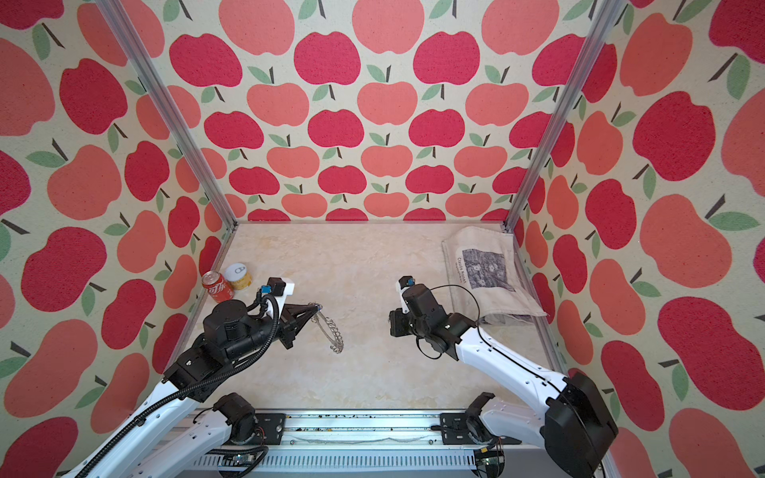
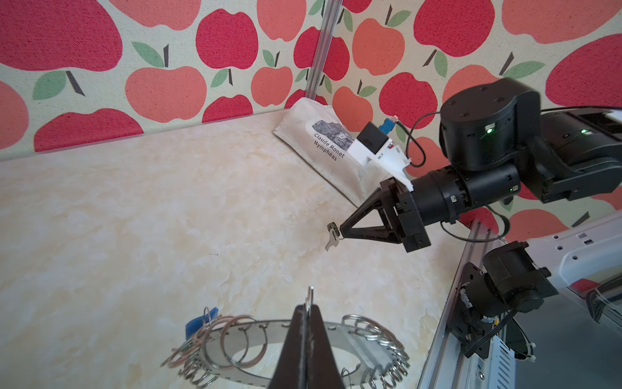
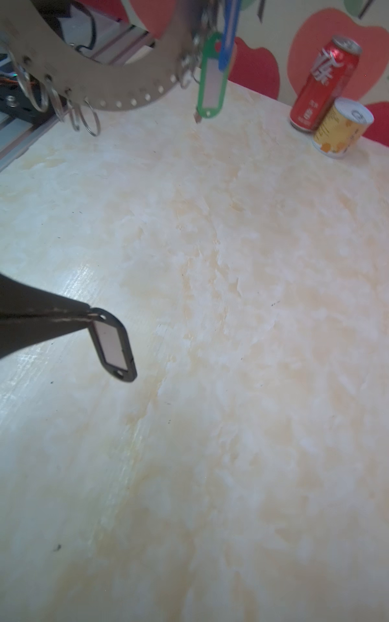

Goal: Put the keys on the keyring

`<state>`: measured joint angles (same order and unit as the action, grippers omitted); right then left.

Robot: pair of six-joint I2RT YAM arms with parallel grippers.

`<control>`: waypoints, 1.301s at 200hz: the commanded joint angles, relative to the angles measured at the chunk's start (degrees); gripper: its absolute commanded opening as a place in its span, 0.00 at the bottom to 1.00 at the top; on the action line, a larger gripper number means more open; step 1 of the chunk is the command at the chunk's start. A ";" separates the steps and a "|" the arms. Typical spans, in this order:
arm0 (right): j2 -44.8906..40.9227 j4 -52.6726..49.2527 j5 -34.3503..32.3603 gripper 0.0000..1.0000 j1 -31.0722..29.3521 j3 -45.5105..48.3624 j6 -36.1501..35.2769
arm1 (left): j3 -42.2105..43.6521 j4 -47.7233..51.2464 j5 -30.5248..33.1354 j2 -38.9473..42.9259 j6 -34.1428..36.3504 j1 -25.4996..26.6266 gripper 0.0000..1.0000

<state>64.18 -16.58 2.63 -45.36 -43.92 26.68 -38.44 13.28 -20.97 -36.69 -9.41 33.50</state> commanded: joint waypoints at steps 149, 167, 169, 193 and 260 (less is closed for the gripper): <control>-11.84 2.22 38.94 0.00 5.19 -9.51 -44.22 | -13.44 -7.27 -19.03 -11.23 17.57 2.49 0.00; -10.21 -5.23 40.17 0.00 5.19 -15.35 -48.07 | -15.61 -4.37 -19.37 -12.62 21.59 3.56 0.00; -9.97 -5.68 40.06 0.00 5.19 -15.72 -48.29 | -15.79 -4.22 -19.30 -12.69 21.97 3.74 0.00; -10.47 -6.97 37.09 0.00 4.26 -18.56 -50.17 | -17.16 -4.92 -20.30 -14.24 24.37 5.02 0.00; -12.94 -5.48 38.24 0.00 3.53 -18.04 -49.07 | -18.94 -11.22 -29.37 -17.37 26.28 4.75 0.00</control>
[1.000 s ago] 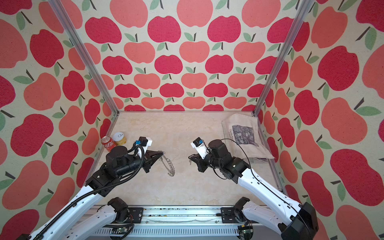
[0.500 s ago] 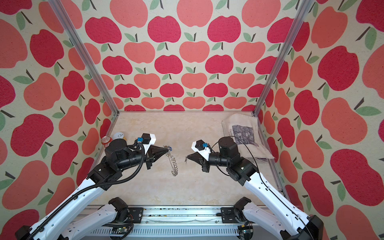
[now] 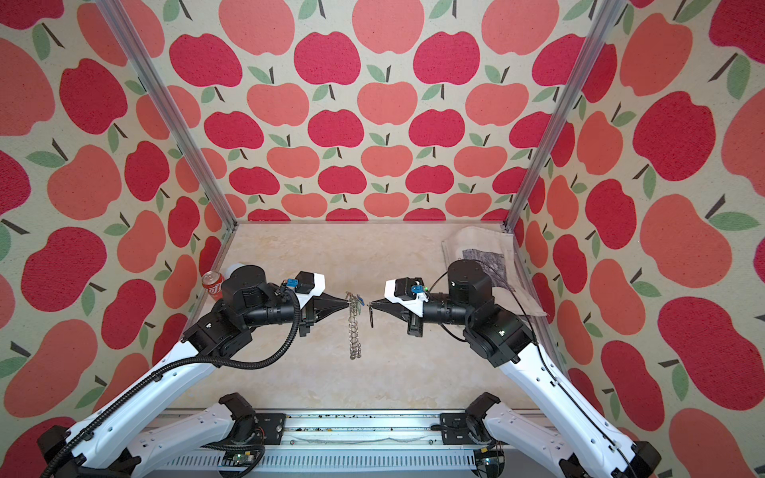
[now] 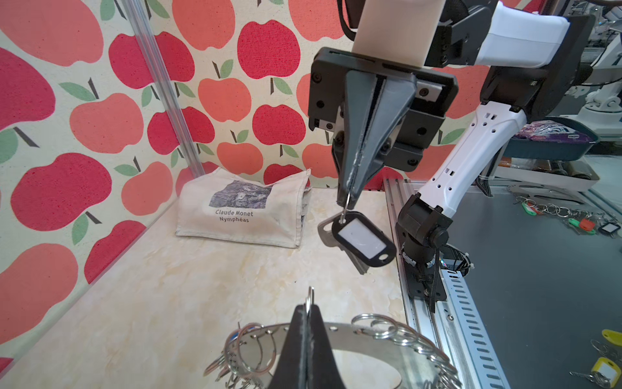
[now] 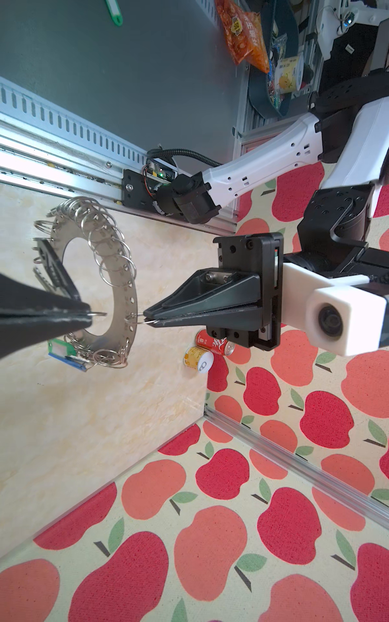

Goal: Put the keys on the keyring

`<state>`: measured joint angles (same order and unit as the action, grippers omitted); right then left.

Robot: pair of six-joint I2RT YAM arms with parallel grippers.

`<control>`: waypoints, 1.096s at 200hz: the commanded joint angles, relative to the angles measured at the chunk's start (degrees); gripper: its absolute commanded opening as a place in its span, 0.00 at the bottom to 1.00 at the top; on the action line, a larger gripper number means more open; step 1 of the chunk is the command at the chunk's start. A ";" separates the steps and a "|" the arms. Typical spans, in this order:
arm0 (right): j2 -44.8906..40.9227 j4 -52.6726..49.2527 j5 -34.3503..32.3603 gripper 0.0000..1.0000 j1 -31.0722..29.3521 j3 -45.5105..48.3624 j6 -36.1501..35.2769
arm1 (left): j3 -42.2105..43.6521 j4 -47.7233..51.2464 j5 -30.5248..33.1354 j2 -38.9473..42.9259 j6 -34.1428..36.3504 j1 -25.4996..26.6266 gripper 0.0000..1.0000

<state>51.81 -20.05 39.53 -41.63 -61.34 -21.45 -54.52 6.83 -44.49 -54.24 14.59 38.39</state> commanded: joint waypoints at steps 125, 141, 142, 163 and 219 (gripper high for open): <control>0.67 1.53 -2.29 0.00 -4.49 -1.32 -1.34 | 2.23 -16.00 -10.00 2.21 -5.38 -2.00 0.00; 0.84 2.08 -3.07 0.00 -4.78 -1.59 -1.27 | 2.27 -16.34 -10.32 2.12 -5.78 -2.00 0.00; 0.84 2.14 -3.06 0.00 -4.82 -1.59 -1.25 | 2.25 -16.38 -10.30 2.12 -5.79 -1.96 0.00; 1.11 3.20 -4.17 0.00 -5.20 -1.75 -1.37 | 2.29 -16.74 -10.79 2.04 -6.41 -2.00 0.00; 0.84 4.76 -6.91 0.00 -6.28 -2.03 -2.80 | 2.33 -17.25 -12.06 1.33 -7.51 -1.99 0.00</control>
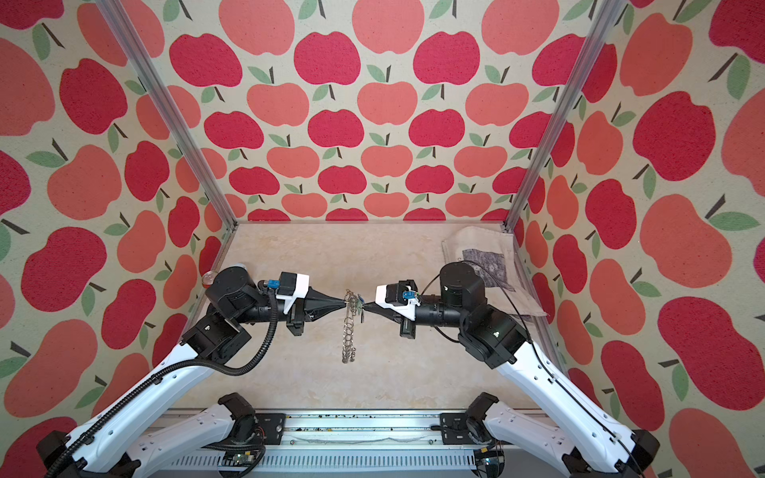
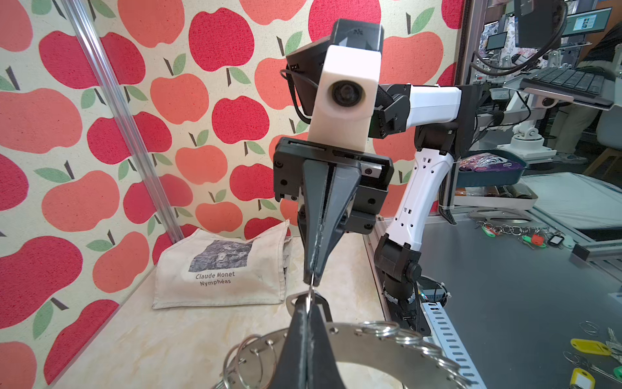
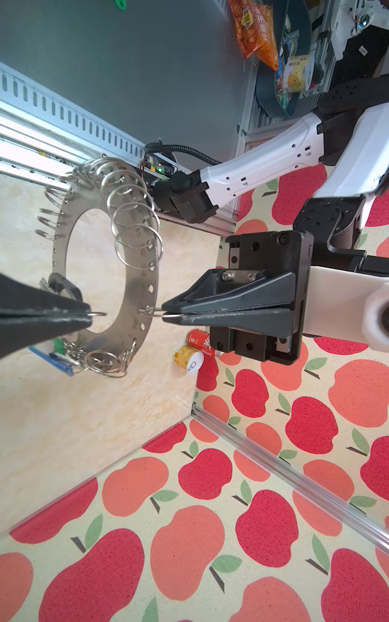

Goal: Put the keys on the keyring

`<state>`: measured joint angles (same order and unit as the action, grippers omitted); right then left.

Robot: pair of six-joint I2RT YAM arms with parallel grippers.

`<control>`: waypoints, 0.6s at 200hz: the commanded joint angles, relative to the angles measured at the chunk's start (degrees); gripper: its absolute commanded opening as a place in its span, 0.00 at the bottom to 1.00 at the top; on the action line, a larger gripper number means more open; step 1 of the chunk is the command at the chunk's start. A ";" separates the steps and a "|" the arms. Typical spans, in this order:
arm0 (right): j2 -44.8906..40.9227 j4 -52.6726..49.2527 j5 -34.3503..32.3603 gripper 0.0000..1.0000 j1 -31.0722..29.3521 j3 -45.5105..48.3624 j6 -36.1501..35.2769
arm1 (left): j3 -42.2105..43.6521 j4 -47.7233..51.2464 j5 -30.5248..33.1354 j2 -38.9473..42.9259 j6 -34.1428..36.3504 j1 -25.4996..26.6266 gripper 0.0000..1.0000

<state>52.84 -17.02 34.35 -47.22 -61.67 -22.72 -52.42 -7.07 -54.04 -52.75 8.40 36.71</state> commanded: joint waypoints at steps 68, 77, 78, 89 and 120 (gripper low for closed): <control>-0.26 2.18 -1.30 0.00 -0.81 -2.27 -0.57 | 0.50 -3.72 -2.86 -0.86 -1.61 -0.21 0.00; -0.20 2.11 -1.13 0.00 -0.77 -2.38 -0.57 | 0.39 -3.65 -2.85 -1.03 -1.57 -0.22 0.00; -0.20 2.09 -1.08 0.00 -0.77 -2.39 -0.53 | 0.39 -3.65 -2.88 -1.03 -1.60 -0.23 0.00; 0.02 1.82 -0.95 0.00 -0.77 -2.63 -0.48 | 0.35 -3.50 -2.82 -1.13 -1.60 -0.13 0.00; 0.15 1.37 -0.42 0.00 -0.76 -2.84 -0.56 | 0.23 -2.96 -2.45 -1.12 -1.25 0.03 0.00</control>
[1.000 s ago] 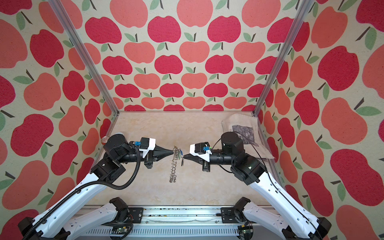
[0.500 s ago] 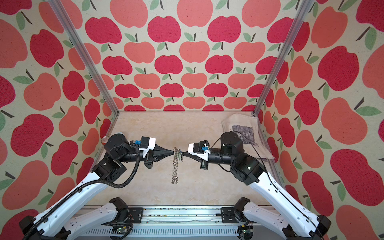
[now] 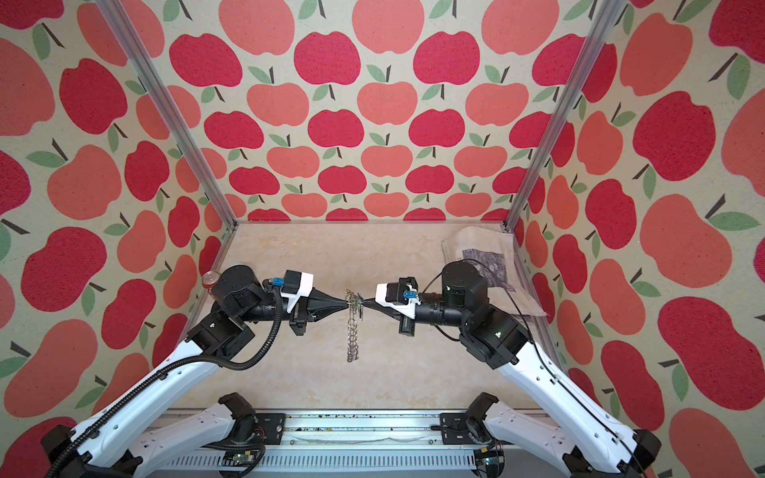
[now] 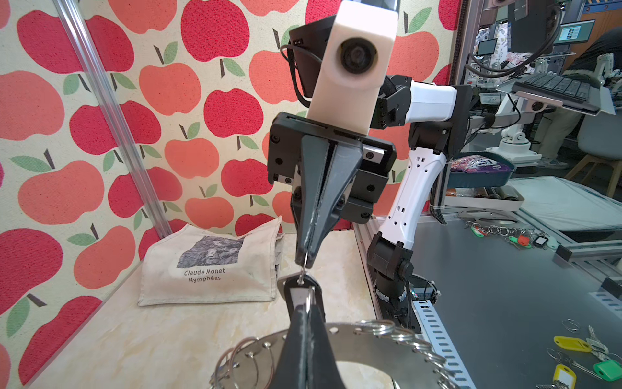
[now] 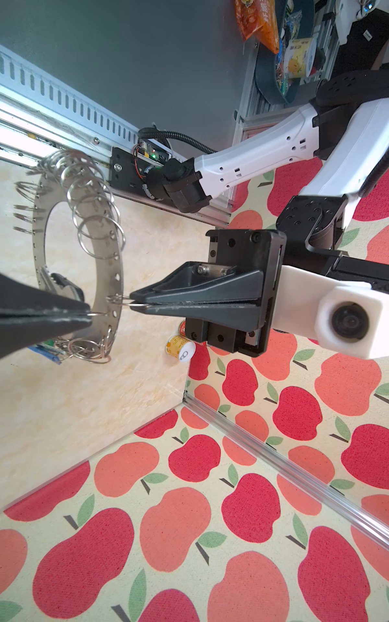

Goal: Put the keys on the keyring

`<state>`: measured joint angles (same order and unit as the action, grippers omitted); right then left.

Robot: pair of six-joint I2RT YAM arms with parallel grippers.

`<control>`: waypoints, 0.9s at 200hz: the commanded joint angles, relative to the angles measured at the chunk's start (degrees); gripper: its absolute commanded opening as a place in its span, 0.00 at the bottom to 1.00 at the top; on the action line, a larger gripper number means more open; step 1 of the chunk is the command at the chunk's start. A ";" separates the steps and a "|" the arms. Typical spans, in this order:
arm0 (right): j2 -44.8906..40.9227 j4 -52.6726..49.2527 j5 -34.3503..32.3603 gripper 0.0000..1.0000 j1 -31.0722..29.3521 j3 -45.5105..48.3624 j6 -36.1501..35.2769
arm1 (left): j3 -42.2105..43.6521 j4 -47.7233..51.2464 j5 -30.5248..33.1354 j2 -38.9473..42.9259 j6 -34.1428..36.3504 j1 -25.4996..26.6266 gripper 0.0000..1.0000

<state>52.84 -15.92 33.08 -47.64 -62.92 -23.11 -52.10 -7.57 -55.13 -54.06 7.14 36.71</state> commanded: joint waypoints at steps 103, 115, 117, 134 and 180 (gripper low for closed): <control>0.77 -0.78 2.50 0.00 -0.89 -2.25 -0.44 | -0.29 -1.79 -1.03 0.49 0.49 0.30 0.00; 0.77 -1.03 2.60 0.00 -0.99 -2.28 -0.68 | -0.37 -1.76 -1.03 0.49 0.48 0.32 0.00; 0.77 -1.08 2.62 0.00 -0.97 -2.25 -0.70 | -0.37 -1.75 -1.03 0.53 0.48 0.37 0.00; 0.78 -1.61 2.60 0.00 -1.16 -2.47 -0.85 | -0.30 -1.74 -0.94 0.54 0.43 0.34 0.00; 1.19 -2.39 1.87 0.00 -1.54 -2.63 -1.40 | -0.53 -1.57 -1.18 0.63 0.40 0.33 0.00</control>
<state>53.60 -16.58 34.57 -48.45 -63.55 -23.20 -52.10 -7.55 -55.11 -54.06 7.16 36.77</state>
